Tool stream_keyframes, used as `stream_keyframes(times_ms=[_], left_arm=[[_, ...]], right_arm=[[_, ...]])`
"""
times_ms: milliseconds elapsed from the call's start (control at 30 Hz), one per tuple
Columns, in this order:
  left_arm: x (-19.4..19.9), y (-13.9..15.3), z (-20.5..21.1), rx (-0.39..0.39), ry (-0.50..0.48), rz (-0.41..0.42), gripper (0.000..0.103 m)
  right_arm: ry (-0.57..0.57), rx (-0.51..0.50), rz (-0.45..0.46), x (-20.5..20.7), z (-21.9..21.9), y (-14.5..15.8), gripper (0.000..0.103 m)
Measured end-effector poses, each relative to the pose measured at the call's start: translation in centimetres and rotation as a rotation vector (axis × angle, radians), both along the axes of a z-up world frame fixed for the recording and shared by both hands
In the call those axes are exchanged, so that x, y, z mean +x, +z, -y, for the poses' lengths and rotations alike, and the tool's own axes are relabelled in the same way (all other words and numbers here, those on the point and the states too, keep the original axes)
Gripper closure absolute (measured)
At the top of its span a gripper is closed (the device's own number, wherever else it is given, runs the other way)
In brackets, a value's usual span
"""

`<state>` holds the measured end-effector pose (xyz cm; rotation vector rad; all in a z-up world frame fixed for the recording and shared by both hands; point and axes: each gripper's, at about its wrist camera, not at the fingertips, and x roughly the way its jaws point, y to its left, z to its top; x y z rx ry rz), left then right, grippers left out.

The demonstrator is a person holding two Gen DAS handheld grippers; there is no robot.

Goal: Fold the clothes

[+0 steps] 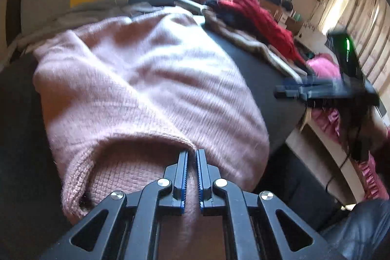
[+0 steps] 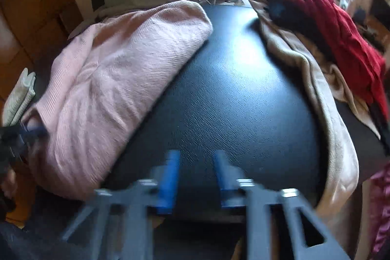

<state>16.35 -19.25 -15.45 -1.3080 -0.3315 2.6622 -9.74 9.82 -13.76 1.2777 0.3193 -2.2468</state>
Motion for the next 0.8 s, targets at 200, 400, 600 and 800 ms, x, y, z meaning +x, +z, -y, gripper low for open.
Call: stream_keyframes(times_ms=[200,400,600,800], left_arm=[[2.3,0.7,7.3,0.319,0.203,-0.030,0.088],[4.0,-1.1,17.3,0.481,0.547,-0.037,0.081],[2.4,-0.2,19.6,0.474,0.495,-0.062,0.079],[3.9,2.6,19.8,0.429,0.333,-0.114,0.078]], right_arm=[[0.157,-0.008,-0.057,-3.3,9.1,1.9,0.022],[0.348,0.091,-0.198,-7.0,19.0,2.9,0.014],[0.490,0.211,-0.247,-12.5,26.8,2.4,0.006],[0.537,0.377,-0.199,-17.7,31.4,-1.3,0.006]])
